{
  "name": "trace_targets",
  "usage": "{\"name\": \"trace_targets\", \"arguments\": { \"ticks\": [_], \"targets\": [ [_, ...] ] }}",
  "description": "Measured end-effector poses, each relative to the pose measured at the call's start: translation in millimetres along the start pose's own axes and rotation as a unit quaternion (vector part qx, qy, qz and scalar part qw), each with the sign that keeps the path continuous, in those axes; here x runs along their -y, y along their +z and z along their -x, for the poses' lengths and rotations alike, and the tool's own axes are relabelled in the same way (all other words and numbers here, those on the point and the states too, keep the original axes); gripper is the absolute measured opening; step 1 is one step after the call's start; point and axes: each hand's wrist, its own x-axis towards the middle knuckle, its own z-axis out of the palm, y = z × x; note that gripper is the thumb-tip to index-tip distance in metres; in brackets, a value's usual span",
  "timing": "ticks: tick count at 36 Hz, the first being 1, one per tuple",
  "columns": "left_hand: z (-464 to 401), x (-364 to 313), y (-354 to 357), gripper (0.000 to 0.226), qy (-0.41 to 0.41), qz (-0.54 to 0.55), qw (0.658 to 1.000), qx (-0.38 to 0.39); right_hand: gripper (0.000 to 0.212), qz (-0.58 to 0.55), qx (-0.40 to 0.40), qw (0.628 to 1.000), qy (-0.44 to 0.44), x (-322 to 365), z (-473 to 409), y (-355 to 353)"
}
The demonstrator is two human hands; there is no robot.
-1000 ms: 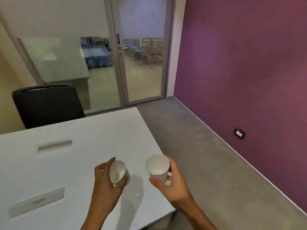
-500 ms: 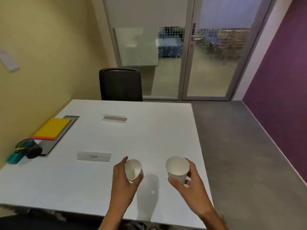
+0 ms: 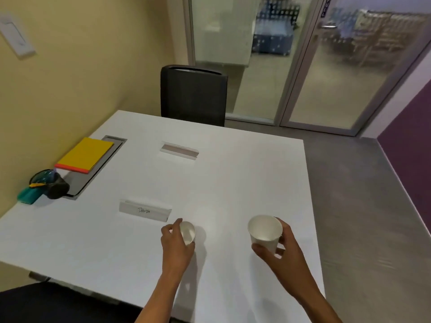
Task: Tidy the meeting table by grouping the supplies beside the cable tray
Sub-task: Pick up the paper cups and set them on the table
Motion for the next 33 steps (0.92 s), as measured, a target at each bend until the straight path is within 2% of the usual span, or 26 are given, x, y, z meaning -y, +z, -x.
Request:
{"name": "trace_targets", "arguments": {
  "ticks": [8, 17, 21, 25, 29, 33],
  "targets": [
    [-42, 21, 17, 0.071, -0.049, -0.033, 0.998, 0.022, 0.075, 0.017, 0.007, 0.999, 0.027, -6, -35, 7],
    [-59, 33, 30, 0.072, -0.064, -0.056, 0.995, 0.053, 0.068, 0.038, 0.020, 0.998, 0.050, -11, -57, 12],
    [-57, 33, 32, 0.078, -0.039, -0.142, 0.988, 0.048, 0.066, 0.031, 0.021, 0.998, 0.053, -10, -63, 13],
    [-51, 27, 33, 0.098, -0.012, -0.200, 0.980, 0.002, 0.066, 0.024, 0.014, 0.998, 0.050, -6, -65, 10],
    [-42, 5, 39, 0.095, 0.043, -0.146, 0.987, -0.058, 0.070, 0.013, -0.004, 0.999, 0.045, -5, -62, 2],
    [-29, -34, 48, 0.082, 0.076, -0.092, 0.992, -0.036, 0.071, 0.000, -0.030, 0.999, 0.027, -4, -53, -15]
  ]
}}
